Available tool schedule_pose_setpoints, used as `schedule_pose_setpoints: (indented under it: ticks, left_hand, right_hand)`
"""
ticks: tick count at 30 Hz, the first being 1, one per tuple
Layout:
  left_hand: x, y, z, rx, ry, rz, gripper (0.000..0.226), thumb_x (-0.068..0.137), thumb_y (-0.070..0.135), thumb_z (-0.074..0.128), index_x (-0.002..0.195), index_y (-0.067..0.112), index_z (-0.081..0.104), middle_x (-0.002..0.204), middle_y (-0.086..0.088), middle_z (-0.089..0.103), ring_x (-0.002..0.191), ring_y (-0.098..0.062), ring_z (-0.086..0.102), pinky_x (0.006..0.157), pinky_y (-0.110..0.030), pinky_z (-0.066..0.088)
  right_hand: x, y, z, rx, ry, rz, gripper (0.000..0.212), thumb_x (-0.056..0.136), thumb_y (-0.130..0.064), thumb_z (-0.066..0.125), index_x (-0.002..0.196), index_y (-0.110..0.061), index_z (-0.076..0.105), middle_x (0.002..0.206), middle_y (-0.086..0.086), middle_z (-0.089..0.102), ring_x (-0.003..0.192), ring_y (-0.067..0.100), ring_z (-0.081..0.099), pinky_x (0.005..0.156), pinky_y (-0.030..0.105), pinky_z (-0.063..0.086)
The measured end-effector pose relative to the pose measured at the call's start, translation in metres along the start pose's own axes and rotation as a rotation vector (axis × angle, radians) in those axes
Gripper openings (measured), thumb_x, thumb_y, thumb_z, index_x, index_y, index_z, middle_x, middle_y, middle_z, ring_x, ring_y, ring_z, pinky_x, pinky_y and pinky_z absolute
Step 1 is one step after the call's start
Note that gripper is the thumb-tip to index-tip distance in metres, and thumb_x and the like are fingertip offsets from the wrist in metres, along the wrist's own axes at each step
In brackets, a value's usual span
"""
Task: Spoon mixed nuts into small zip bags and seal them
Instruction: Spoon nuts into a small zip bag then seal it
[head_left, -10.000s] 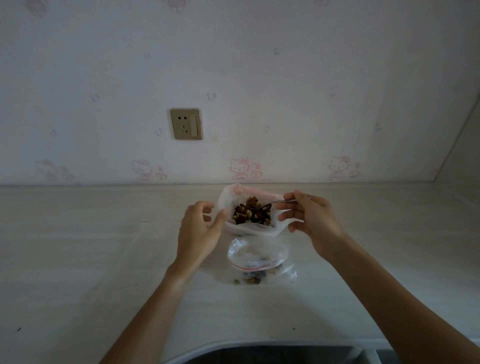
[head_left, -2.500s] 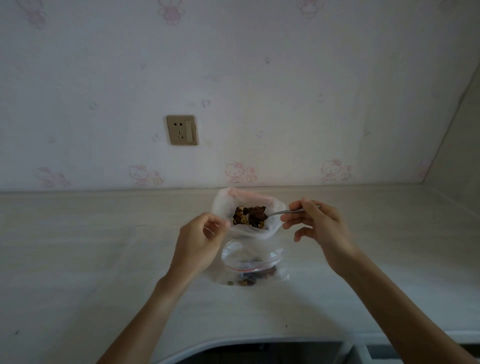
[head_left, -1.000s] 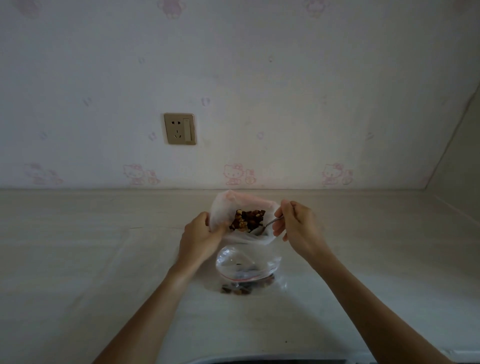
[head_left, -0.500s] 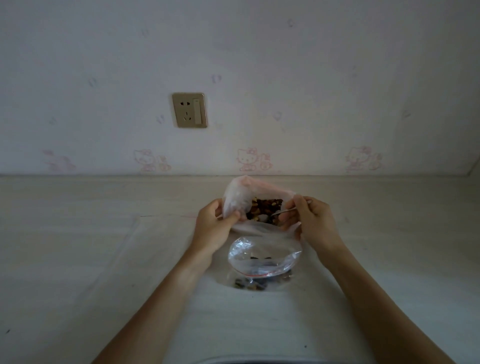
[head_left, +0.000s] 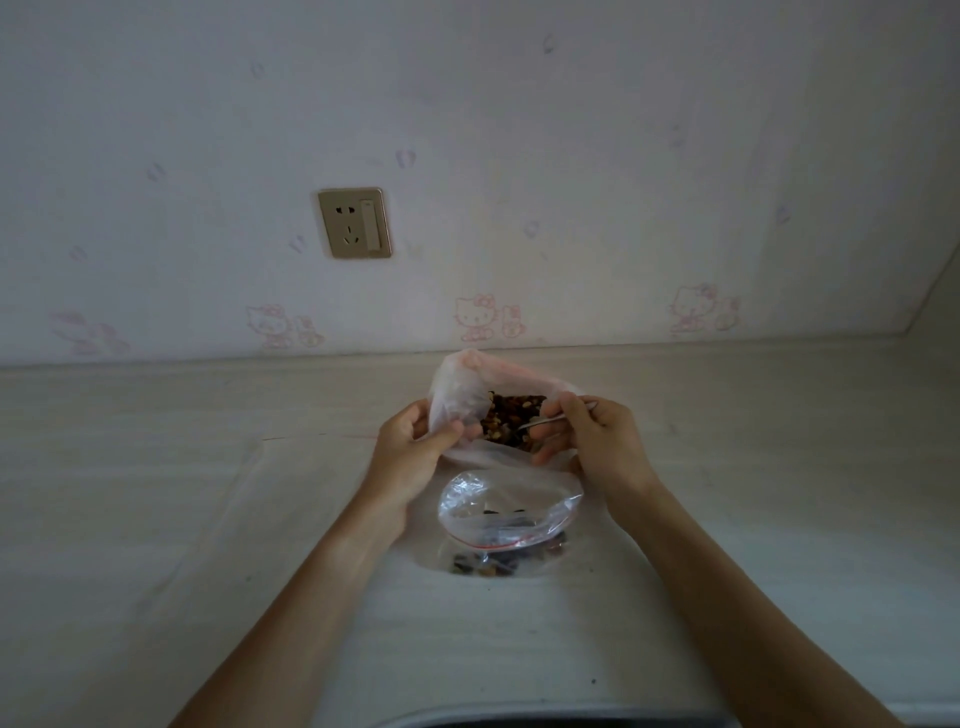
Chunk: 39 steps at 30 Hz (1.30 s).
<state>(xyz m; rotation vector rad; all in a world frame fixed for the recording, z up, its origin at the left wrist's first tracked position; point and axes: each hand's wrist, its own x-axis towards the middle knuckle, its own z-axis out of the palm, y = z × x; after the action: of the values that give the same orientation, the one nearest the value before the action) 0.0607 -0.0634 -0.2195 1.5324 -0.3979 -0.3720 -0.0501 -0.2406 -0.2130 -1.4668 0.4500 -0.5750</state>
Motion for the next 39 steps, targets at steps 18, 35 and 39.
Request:
schedule_pose_setpoints:
  ticks: [18,35,39]
  left_hand:
    - [0.001,0.001,0.000,-0.098,-0.066,-0.039,0.019,0.100,0.006,0.064,0.118,0.008,0.069,0.104,-0.013,0.080,0.103,-0.029,0.077,0.096,-0.046,0.059]
    - [-0.002,0.007,-0.024,0.469,0.312,0.386,0.035,0.093,0.040,0.075,0.120,0.019,0.068,0.116,0.011,0.066,0.100,0.001,0.065,0.083,-0.021,0.053]
    - [-0.021,0.010,-0.023,0.549,0.266,0.516,0.016,0.091,0.042,0.074,0.101,0.030,0.071,0.099,0.016,0.070,0.088,-0.001,0.067,0.072,-0.015,0.050]
  right_hand:
    - [0.001,0.003,-0.001,0.119,-0.005,0.075,0.035,0.110,-0.025,0.047,0.102,0.002,0.068,0.086,0.017,0.078,0.057,0.028,0.073,0.048,0.026,0.053]
    - [-0.027,-0.040,-0.030,0.151,0.007,-0.011,0.036,0.110,-0.029,0.044,0.102,-0.002,0.066,0.091,0.020,0.078,0.073,0.032,0.076,0.047,0.032,0.055]
    - [-0.042,-0.052,-0.044,0.157,-0.047,-0.054,0.038,0.110,-0.032,0.045,0.099,-0.003,0.067,0.090,0.023,0.076,0.071,0.035,0.075,0.047,0.035,0.055]
